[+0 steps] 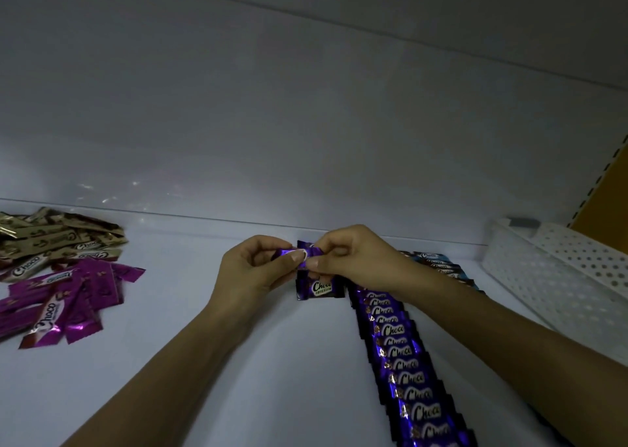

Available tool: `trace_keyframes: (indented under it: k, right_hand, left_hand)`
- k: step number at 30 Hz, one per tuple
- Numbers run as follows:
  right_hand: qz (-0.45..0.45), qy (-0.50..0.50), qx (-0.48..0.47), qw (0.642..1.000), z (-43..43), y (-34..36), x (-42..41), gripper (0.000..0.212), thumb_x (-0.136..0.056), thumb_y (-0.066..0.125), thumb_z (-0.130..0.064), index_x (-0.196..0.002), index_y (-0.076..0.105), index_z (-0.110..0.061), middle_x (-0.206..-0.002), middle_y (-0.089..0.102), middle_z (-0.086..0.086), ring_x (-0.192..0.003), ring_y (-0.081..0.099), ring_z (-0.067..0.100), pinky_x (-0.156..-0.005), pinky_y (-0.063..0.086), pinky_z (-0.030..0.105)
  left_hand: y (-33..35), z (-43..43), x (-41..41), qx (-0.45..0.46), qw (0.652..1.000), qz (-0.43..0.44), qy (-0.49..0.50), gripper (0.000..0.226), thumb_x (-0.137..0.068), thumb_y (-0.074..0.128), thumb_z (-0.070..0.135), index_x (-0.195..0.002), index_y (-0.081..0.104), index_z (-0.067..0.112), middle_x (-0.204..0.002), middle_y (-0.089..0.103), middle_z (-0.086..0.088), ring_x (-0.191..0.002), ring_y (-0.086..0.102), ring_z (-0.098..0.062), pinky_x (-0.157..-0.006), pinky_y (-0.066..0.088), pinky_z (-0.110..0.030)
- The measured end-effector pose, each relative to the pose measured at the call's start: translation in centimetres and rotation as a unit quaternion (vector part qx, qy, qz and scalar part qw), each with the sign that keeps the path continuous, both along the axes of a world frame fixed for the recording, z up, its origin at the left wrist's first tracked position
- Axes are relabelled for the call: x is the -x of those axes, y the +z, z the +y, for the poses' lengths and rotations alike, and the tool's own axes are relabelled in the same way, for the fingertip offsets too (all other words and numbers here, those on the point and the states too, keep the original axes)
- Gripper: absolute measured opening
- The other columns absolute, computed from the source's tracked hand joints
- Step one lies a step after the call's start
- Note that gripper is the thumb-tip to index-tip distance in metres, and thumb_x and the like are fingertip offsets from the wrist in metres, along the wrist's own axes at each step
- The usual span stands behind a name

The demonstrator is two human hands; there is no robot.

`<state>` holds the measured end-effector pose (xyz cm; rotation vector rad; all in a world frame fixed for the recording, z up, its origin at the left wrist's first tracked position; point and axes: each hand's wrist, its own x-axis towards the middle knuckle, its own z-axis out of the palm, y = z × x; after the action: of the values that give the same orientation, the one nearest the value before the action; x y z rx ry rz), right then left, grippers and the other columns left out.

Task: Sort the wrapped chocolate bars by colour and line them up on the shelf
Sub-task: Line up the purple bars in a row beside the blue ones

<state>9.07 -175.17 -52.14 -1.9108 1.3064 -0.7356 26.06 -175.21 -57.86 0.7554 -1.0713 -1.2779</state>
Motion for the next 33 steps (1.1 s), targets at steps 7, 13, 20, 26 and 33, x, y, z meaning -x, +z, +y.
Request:
trace_keyframes:
  k: [7,13,20,26,33]
  right_hand:
    - [-0.107,-0.028,-0.015,0.994,0.6,1.0,0.7,0.013,-0.085,0.066,-0.026,-0.087,0.070,-0.013,-0.079,0.074,0.002,-0.067,0.068,0.013,-0.065,0.053,0.018]
    - [-0.095,-0.002,-0.070,0.993,0.7,1.5,1.6,0.015,-0.081,0.071,-0.011,-0.096,0.069,-0.016,-0.083,0.074,0.000,-0.078,0.070,0.013,-0.069,0.054,0.019]
    - [-0.138,0.064,-0.089,0.984,1.6,2.0,1.9,0.021,-0.097,0.047,-0.011,-0.102,0.067,-0.013,-0.091,0.073,0.009,-0.083,0.070,0.020,-0.073,0.053,0.022]
    - [-0.093,0.065,-0.036,0.993,1.6,1.9,1.6,0.013,-0.093,0.058,-0.021,-0.097,0.069,-0.026,-0.075,0.069,-0.005,-0.067,0.062,0.009,-0.062,0.047,0.020]
    - [-0.192,0.076,-0.105,0.973,1.2,0.8,1.1,0.019,-0.073,0.071,-0.027,-0.092,0.067,-0.023,-0.086,0.066,-0.007,-0.079,0.059,0.008,-0.072,0.039,0.025]
  left_hand:
    - [-0.1,0.4,0.0,0.188,0.936,-0.264,0.136,0.017,-0.077,0.074,-0.002,-0.077,0.064,0.011,-0.076,0.069,0.009,-0.076,0.065,-0.007,-0.066,0.055,-0.019]
    - [0.2,1.3,0.0,0.398,0.771,-0.440,0.230,0.019,-0.072,0.077,-0.007,-0.080,0.067,0.007,-0.092,0.067,0.000,-0.076,0.063,-0.017,-0.059,0.055,-0.032]
    - [0.5,1.5,0.2,0.175,0.951,-0.231,0.108,0.015,-0.080,0.072,0.001,-0.083,0.066,0.015,-0.078,0.070,0.004,-0.075,0.067,-0.010,-0.066,0.056,-0.021]
    - [1.0,2.0,0.5,0.061,0.994,-0.055,-0.078,0.013,-0.072,0.067,0.020,-0.082,0.075,0.018,-0.064,0.068,0.000,-0.049,0.056,-0.007,-0.051,0.048,-0.017]
    - [0.8,2.1,0.6,0.046,0.995,-0.063,-0.063,0.019,-0.068,0.071,0.028,-0.084,0.076,0.019,-0.065,0.068,-0.002,-0.051,0.057,-0.006,-0.052,0.048,-0.016]
